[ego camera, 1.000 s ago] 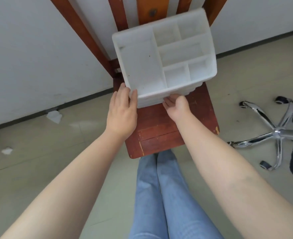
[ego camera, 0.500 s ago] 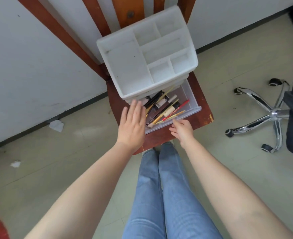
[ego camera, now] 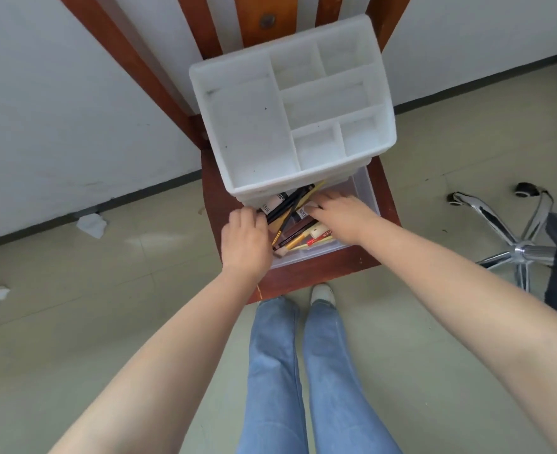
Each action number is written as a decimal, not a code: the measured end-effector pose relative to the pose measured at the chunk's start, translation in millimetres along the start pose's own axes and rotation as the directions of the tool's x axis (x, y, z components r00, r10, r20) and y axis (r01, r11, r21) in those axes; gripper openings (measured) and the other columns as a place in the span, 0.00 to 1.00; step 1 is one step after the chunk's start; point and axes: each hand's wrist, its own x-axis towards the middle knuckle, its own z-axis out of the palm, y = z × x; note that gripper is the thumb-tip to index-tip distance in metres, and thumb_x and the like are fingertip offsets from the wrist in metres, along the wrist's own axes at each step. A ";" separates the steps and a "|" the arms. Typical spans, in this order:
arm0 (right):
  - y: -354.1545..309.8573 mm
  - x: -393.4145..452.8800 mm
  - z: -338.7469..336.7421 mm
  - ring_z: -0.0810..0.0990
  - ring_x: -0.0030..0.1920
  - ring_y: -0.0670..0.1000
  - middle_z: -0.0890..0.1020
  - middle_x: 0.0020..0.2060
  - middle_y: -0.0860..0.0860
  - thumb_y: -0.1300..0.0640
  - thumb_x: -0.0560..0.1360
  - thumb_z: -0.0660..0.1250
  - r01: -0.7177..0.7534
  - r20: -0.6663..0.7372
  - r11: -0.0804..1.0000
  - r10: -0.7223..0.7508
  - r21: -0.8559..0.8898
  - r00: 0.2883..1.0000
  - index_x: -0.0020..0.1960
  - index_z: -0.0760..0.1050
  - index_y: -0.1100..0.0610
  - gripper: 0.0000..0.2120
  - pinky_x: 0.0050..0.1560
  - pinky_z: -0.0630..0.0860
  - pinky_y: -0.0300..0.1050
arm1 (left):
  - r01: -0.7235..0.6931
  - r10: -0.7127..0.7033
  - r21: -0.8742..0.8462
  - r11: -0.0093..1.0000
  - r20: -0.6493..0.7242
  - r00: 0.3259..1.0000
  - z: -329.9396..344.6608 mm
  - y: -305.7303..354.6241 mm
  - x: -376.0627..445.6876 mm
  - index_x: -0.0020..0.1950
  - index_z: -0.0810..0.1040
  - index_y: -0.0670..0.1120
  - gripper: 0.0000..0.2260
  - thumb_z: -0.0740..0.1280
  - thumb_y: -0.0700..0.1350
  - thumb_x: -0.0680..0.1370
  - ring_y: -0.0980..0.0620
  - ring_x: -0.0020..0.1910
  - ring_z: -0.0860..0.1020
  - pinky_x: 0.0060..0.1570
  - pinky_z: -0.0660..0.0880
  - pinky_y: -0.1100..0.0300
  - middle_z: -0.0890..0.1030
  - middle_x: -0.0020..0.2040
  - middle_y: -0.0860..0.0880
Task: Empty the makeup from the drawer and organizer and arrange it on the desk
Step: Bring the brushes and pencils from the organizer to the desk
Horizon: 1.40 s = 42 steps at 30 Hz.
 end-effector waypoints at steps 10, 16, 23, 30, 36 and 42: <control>-5.8 18.0 10.3 0.64 0.66 0.61 0.65 0.66 0.60 0.68 0.74 0.57 0.141 0.011 0.953 -0.144 -0.266 0.990 0.72 0.55 0.60 0.28 0.55 0.72 0.54 | 0.236 -0.225 -0.498 0.834 0.084 0.971 18.1 3.1 -2.4 0.73 0.52 0.42 0.27 0.57 0.33 0.75 0.42 0.44 0.73 0.39 0.66 0.53 0.75 0.53 0.38; -8.3 31.9 17.7 0.74 0.55 0.61 0.75 0.57 0.60 0.65 0.70 0.66 0.085 -0.105 0.938 -0.127 -0.336 0.986 0.63 0.68 0.62 0.22 0.47 0.75 0.52 | 0.224 -0.229 -0.487 0.844 0.050 0.972 18.8 2.2 0.4 0.73 0.53 0.42 0.28 0.58 0.32 0.75 0.40 0.47 0.74 0.40 0.66 0.54 0.74 0.54 0.38; -9.0 15.4 11.1 0.78 0.49 0.60 0.76 0.53 0.58 0.70 0.71 0.59 0.091 -0.066 0.979 -0.105 -0.184 0.992 0.63 0.64 0.61 0.21 0.36 0.67 0.47 | 0.224 -0.241 -0.407 0.885 0.009 0.970 15.2 6.3 -3.8 0.70 0.59 0.40 0.23 0.59 0.35 0.75 0.38 0.55 0.72 0.44 0.67 0.51 0.72 0.57 0.38; 1.1 -45.8 -6.9 0.74 0.42 0.60 0.75 0.46 0.60 0.72 0.69 0.59 -0.054 -0.173 0.997 0.043 -0.055 0.984 0.56 0.68 0.62 0.17 0.29 0.58 0.44 | 0.000 -0.008 -0.159 0.987 -0.051 0.999 17.2 29.5 5.3 0.66 0.65 0.37 0.17 0.58 0.36 0.77 0.41 0.60 0.68 0.51 0.68 0.54 0.69 0.62 0.39; 26.0 -87.5 23.4 0.77 0.50 0.60 0.75 0.52 0.58 0.67 0.71 0.61 -0.361 -0.124 0.921 0.379 0.146 0.917 0.56 0.66 0.61 0.15 0.37 0.64 0.46 | 0.204 -0.195 -0.165 0.965 0.067 0.979 29.3 53.9 40.8 0.74 0.44 0.35 0.35 0.62 0.48 0.78 0.39 0.74 0.50 0.72 0.52 0.49 0.51 0.74 0.36; 37.5 -103.2 52.4 0.77 0.50 0.61 0.76 0.52 0.58 0.65 0.70 0.63 -0.475 -0.059 0.819 0.518 0.322 0.854 0.55 0.67 0.60 0.14 0.39 0.67 0.46 | 0.017 -0.012 -0.090 0.996 0.060 0.998 38.6 59.5 38.9 0.71 0.57 0.39 0.30 0.66 0.49 0.75 0.40 0.66 0.65 0.61 0.66 0.48 0.67 0.66 0.39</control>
